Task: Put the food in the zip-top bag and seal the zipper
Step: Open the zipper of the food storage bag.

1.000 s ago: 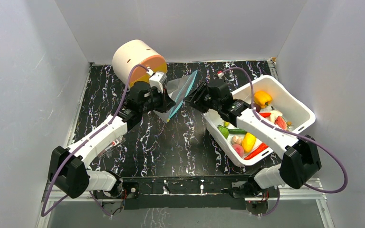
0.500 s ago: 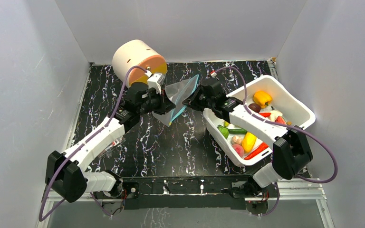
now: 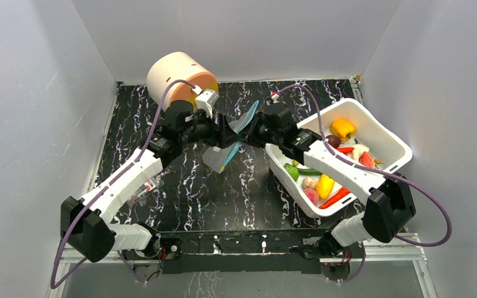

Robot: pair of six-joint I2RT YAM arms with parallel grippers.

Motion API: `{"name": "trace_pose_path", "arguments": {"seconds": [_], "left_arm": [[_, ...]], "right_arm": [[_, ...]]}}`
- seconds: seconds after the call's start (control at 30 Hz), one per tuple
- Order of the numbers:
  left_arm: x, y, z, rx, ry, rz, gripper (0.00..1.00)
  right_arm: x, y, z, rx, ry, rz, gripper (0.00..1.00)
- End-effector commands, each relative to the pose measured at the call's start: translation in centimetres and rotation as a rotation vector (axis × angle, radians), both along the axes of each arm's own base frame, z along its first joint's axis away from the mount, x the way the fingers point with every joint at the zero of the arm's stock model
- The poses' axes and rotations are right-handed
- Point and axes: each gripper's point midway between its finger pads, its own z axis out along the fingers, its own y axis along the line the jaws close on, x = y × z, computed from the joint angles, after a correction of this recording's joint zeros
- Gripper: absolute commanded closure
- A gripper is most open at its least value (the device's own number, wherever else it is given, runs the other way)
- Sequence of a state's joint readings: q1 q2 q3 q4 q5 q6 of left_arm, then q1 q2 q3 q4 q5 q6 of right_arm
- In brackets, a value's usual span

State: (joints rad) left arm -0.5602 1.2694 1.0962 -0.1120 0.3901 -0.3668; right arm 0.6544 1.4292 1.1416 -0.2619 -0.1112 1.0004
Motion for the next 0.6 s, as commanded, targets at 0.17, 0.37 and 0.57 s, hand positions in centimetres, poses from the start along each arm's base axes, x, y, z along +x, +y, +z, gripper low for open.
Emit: {"name": "trace_pose_path", "arguments": {"seconds": [0.17, 0.37, 0.57], "left_arm": [[0.4, -0.7, -1.3, 0.044, 0.016, -0.045, 0.37], [1.0, 0.5, -1.5, 0.135, -0.032, -0.028, 0.77], [2.0, 3.7, 0.8, 0.204, -0.167, 0.111, 1.00]], "right_arm": [[-0.1, 0.7, 5.9, 0.093, -0.114, 0.016, 1.00], [0.2, 0.6, 5.0, 0.054, -0.117, 0.020, 1.00], [0.0, -0.6, 2.9, -0.032, -0.103, 0.004, 1.00]]}}
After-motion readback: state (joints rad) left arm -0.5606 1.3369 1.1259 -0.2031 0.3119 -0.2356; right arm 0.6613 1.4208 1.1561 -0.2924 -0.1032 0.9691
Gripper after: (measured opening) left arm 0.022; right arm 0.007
